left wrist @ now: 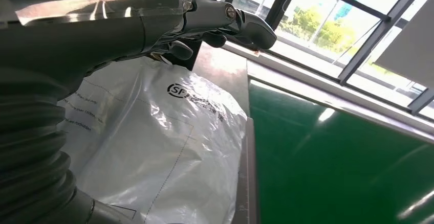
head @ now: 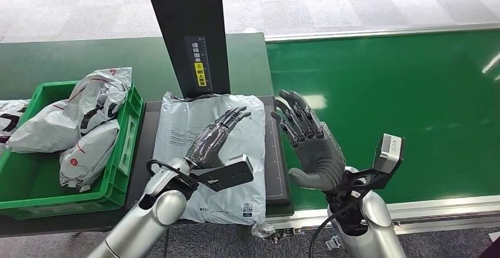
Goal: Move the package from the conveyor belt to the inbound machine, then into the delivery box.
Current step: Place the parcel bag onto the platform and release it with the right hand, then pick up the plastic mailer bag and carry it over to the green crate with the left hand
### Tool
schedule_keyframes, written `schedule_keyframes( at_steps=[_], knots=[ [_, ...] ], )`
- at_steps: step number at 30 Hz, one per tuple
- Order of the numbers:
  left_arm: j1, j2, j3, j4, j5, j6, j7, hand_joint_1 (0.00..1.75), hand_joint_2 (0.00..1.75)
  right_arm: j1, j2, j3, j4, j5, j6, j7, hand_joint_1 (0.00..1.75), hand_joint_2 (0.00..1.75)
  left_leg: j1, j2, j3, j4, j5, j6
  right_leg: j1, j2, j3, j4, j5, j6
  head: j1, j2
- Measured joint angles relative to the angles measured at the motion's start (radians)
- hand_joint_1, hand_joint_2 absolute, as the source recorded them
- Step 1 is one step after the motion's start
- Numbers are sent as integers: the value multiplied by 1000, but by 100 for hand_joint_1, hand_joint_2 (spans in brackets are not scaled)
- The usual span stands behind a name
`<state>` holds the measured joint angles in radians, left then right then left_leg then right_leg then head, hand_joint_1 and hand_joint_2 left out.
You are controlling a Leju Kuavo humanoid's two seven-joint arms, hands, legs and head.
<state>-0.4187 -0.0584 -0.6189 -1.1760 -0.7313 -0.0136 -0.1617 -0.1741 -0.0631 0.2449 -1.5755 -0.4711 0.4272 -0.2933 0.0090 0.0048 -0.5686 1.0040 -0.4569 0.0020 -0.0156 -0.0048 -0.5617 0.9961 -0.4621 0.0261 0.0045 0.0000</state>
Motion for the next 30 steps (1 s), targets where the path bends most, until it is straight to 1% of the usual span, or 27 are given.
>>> schedule_keyframes(
  at_steps=[5, 9, 17, 22, 28, 29, 30],
  knots=[
    [-38, 12, -17, 66, -1, -3, -2, 0, 175, 4, 1, -9, -2, 0, 0, 0, 0, 175, 0, 0, -1, 0, 0, 0, 0, 0, 0, 0, 0, 0, 0, 0],
    [-64, 35, -49, 121, -11, -18, -5, 0, 175, 2, 0, -10, -1, 0, 7, -3, 0, 175, 0, 0, -1, 0, 0, 0, 0, 0, 0, 0, 0, 0, 0, 0],
    [-87, 86, -140, 275, 9, -6, -61, 0, 175, -35, 1, -10, 24, -4, -2, -13, 0, 175, 0, 0, -1, 0, 0, 0, 0, 0, 0, 0, 0, 0, 0, 0],
    [-100, 105, -175, 320, 18, 0, -71, 0, 175, -52, 1, -9, 43, -8, -22, -16, 0, 175, 0, 0, 0, 0, 0, 0, 0, 0, 1, 0, 0, 0, 0, 0],
    [-107, 111, -199, 352, 18, 8, -71, 0, 175, -58, 6, -9, 62, -10, -22, -17, 0, 175, 0, -1, 2, -1, 0, 0, 0, -1, 3, 0, 0, 0, 0, 0],
    [-108, 111, -201, 355, 18, 9, -71, 17, 175, -60, 7, -9, 65, -10, -22, -17, 0, 175, 0, -1, 2, -1, 0, 0, 0, -1, 4, 0, 0, 0, 0, 0],
    [-108, 111, -202, 358, 18, 10, -72, 61, 175, -61, 8, -8, 67, -10, -22, -17, 0, 175, 0, -1, 3, -1, 0, 0, 0, -1, 4, 0, 0, 0, 0, 0]
  ],
)
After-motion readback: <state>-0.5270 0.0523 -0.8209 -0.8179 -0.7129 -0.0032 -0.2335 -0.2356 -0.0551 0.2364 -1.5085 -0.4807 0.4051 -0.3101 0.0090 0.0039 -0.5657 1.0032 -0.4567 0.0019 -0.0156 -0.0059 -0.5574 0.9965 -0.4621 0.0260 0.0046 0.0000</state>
